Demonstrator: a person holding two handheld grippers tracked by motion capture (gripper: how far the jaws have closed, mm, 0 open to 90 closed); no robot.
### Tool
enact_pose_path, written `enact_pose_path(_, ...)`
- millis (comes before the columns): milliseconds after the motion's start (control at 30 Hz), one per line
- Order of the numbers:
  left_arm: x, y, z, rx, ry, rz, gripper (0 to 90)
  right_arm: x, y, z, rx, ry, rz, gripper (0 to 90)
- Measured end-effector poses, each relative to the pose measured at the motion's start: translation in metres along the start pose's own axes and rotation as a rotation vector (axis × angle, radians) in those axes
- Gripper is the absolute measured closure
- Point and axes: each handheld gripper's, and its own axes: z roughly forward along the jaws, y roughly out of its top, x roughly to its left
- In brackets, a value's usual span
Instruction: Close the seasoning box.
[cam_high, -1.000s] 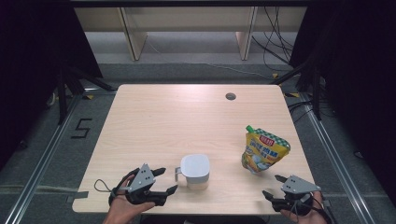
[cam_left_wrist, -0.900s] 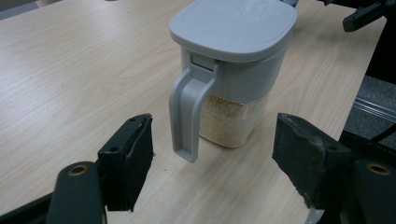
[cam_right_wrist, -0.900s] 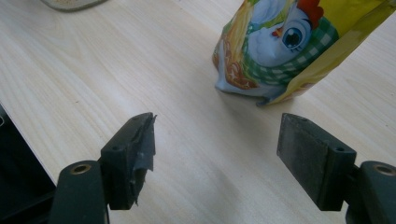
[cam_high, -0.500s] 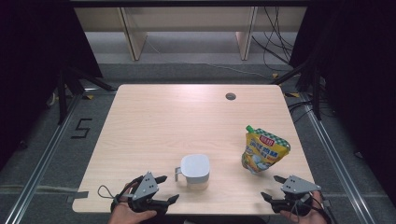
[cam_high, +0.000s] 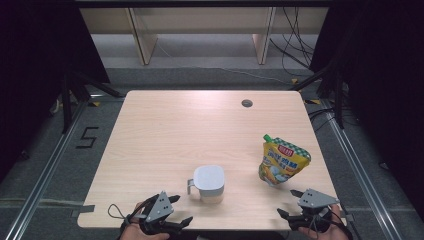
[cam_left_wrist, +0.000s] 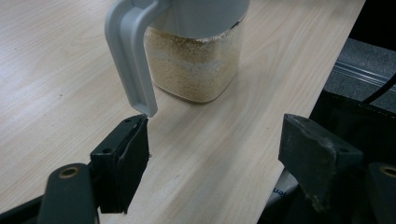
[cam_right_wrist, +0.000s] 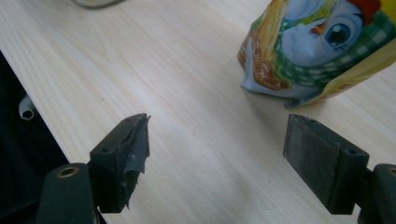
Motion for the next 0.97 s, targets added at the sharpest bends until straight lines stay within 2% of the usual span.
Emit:
enact_pose_path(33,0.0002,0.0001,-0.0007,0.017,-0.001,0.003,23.9,0.0008,0.0002,0.0005,0.004,0.006,-0.005,23.4)
enact_pose_path(100,-0.0013,-0.0010,0.0018,0.011,-0.009,-0.013,23.9,0.0016,0.0000,0.0014,0.011,0.007,-0.009,23.3)
enact_pose_path(167,0.0000,-0.0017,0.0026,0.033,-0.009,0.018,23.8,0.0022,0.0000,0.0017,0.016,0.010,-0.005,23.0)
enact_pose_path(267,-0.0008,-0.0014,0.0032,0.041,-0.011,0.015,23.7,0.0015,-0.0002,0.0021,0.013,0.006,-0.011,22.9)
enact_pose_path(433,-0.0019,-0.0025,0.0055,0.013,-0.015,-0.013,23.7,0.0013,-0.0008,0.0030,0.014,0.006,-0.016,22.8)
enact_pose_path(500,-0.0008,-0.0019,0.0041,0.034,-0.019,-0.004,23.7,0.0015,-0.0005,0.0029,0.016,0.007,-0.011,22.7)
enact_pose_path(667,-0.0002,-0.0018,0.0040,0.034,-0.011,-0.002,23.7,0.0008,-0.0010,0.0034,0.016,0.007,-0.020,22.7)
enact_pose_path(700,0.0000,-0.0022,0.0044,0.020,-0.005,-0.003,23.7,0.0007,-0.0010,0.0036,0.017,0.005,-0.022,22.7)
enact_pose_path(733,0.0014,-0.0022,0.0040,0.030,0.004,0.004,23.7,0.0008,-0.0011,0.0037,0.017,0.006,-0.022,22.7)
enact_pose_path(767,0.0013,-0.0023,0.0043,0.026,-0.008,-0.006,23.7,0.0008,-0.0011,0.0038,0.018,0.005,-0.023,22.7)
enact_pose_path(900,0.0038,-0.0023,0.0034,0.052,0.003,0.017,23.7,0.0015,-0.0011,0.0039,0.025,0.011,-0.019,22.7)
enact_pose_path(967,0.0029,-0.0024,0.0044,0.042,0.001,0.005,23.7,0.0013,-0.0011,0.0038,0.025,0.011,-0.018,22.7)
